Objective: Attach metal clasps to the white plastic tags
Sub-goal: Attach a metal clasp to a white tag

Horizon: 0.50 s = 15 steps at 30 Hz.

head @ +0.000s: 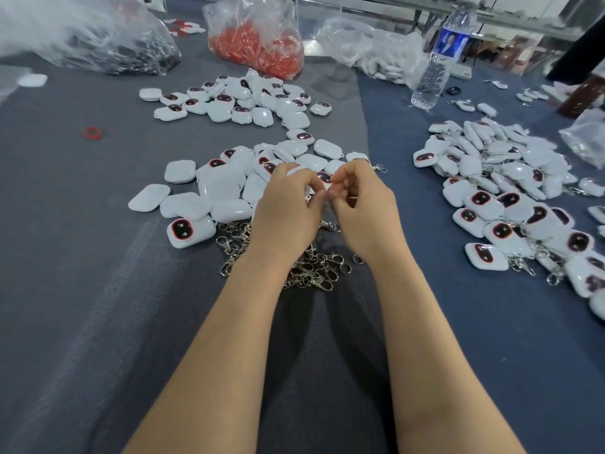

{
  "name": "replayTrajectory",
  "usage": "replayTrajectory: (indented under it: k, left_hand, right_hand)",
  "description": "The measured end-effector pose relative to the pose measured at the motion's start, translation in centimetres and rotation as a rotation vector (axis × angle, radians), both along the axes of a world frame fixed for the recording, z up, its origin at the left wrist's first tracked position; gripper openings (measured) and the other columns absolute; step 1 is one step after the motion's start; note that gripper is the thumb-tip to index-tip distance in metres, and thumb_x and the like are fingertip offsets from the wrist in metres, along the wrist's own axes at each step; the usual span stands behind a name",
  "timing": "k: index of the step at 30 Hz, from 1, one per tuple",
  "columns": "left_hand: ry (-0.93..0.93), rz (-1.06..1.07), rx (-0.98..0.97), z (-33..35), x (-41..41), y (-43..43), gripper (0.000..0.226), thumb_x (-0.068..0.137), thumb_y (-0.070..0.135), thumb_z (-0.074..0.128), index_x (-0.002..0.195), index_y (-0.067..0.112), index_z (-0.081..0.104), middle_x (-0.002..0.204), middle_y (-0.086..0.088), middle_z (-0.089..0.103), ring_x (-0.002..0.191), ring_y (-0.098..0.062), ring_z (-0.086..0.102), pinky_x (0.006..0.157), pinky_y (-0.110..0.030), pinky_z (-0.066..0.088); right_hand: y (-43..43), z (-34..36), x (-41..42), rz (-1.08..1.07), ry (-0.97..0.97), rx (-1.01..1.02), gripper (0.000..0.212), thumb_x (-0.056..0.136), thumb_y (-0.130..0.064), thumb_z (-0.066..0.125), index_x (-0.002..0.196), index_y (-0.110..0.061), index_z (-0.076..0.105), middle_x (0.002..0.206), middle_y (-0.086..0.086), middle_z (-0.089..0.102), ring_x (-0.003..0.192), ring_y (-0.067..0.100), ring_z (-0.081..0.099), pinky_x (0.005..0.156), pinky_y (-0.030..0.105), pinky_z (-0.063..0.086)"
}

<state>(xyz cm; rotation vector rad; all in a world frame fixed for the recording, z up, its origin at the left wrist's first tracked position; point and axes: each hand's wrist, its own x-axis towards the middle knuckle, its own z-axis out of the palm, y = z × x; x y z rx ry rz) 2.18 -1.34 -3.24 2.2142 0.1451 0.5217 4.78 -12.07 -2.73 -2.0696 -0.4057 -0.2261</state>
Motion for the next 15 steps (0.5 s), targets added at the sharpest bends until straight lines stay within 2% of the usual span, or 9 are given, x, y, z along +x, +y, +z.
replayTrajectory:
  k: [5, 11, 15]
  left_hand:
    - [-0.029, 0.060, -0.054, -0.15, 0.37, -0.15, 0.011, 0.090, 0.018, 0.059, 0.081, 0.024, 0.053, 0.107, 0.001, 0.051, 0.081, -0.009, 0.043, 0.073, -0.022, 0.033]
    - [-0.058, 0.048, -0.052, -0.38, 0.53, -0.13, 0.012, 0.090, 0.016, 0.059, 0.081, 0.022, 0.054, 0.104, 0.002, 0.051, 0.078, -0.007, 0.043, 0.066, -0.016, 0.030]
    - [-0.091, 0.042, -0.052, -0.32, 0.49, -0.17, 0.013, 0.090, 0.014, 0.058, 0.080, 0.021, 0.053, 0.101, 0.003, 0.049, 0.072, 0.000, 0.045, 0.062, -0.003, 0.032]
  right_hand:
    - [0.33, -0.13, 0.06, -0.108, 0.031, 0.070, 0.009, 0.085, -0.011, 0.064, 0.085, -0.017, 0.058, 0.074, -0.005, 0.058, 0.064, 0.004, 0.050, 0.060, 0.006, 0.041]
    - [0.64, -0.15, -0.03, -0.150, 0.036, 0.092, 0.003, 0.084, -0.010, 0.065, 0.085, -0.012, 0.064, 0.073, -0.003, 0.061, 0.062, 0.003, 0.051, 0.059, 0.006, 0.041]
    - [0.68, -0.17, -0.05, -0.173, 0.043, 0.118, 0.002, 0.084, -0.011, 0.065, 0.085, -0.011, 0.064, 0.070, -0.008, 0.059, 0.059, -0.005, 0.051, 0.058, 0.004, 0.040]
